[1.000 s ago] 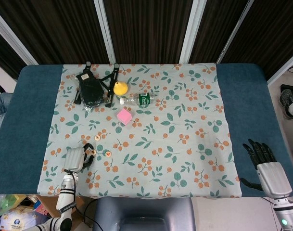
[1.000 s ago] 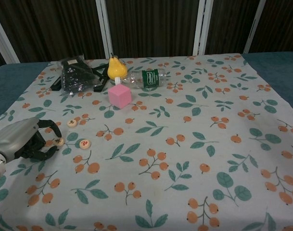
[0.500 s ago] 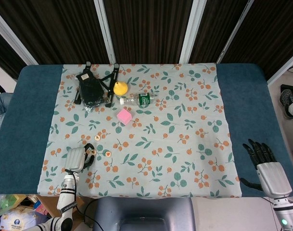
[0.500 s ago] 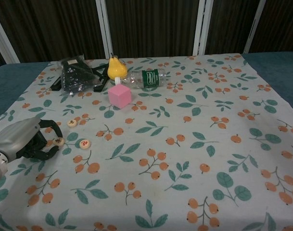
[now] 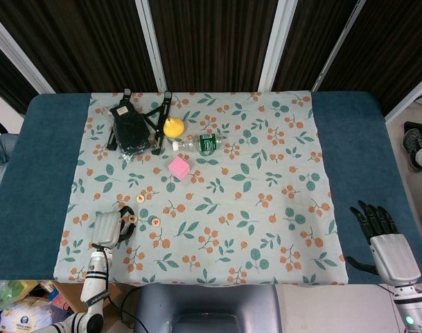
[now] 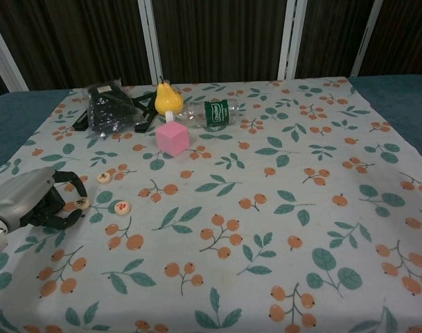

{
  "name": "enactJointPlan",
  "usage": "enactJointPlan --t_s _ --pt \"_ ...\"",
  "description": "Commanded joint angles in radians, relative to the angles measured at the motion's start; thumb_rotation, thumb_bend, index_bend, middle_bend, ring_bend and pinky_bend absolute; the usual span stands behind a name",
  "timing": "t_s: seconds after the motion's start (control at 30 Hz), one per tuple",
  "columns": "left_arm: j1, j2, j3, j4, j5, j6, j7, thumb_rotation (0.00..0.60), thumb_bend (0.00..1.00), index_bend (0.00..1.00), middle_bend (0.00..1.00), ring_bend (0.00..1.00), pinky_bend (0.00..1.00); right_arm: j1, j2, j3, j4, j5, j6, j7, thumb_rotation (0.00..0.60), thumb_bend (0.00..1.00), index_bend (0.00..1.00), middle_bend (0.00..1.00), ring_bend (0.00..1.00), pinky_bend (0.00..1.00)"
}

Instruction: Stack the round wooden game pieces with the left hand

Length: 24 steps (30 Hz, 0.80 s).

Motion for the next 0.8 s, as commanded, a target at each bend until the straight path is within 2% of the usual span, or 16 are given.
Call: enactJointPlan --t_s 0.03,0.47,0.8 --pt "0.001 0.003 0.000 -0.004 0.001 0.003 0.001 0.600 0.42 0.49 1.00 1.00 1.00 0.000 0.000 -0.001 0.000 -0.001 0.000 0.001 0.600 0.20 0.00 0.00 0.00 0.00" --pt "0.038 0.117 0.011 -0.173 0.009 0.034 -0.006 0.600 0.41 0.49 1.00 1.00 1.00 0.000 0.000 -0.002 0.000 -0.003 0.000 0.001 0.600 0.20 0.00 0.00 0.00 0.00" --pt "0.063 0.172 0.006 -0.199 -0.044 0.019 -0.007 0.600 0.41 0.49 1.00 1.00 1.00 0.001 0.000 -0.004 0.000 -0.005 -0.005 -0.001 0.600 0.20 0.00 0.00 0.00 0.00"
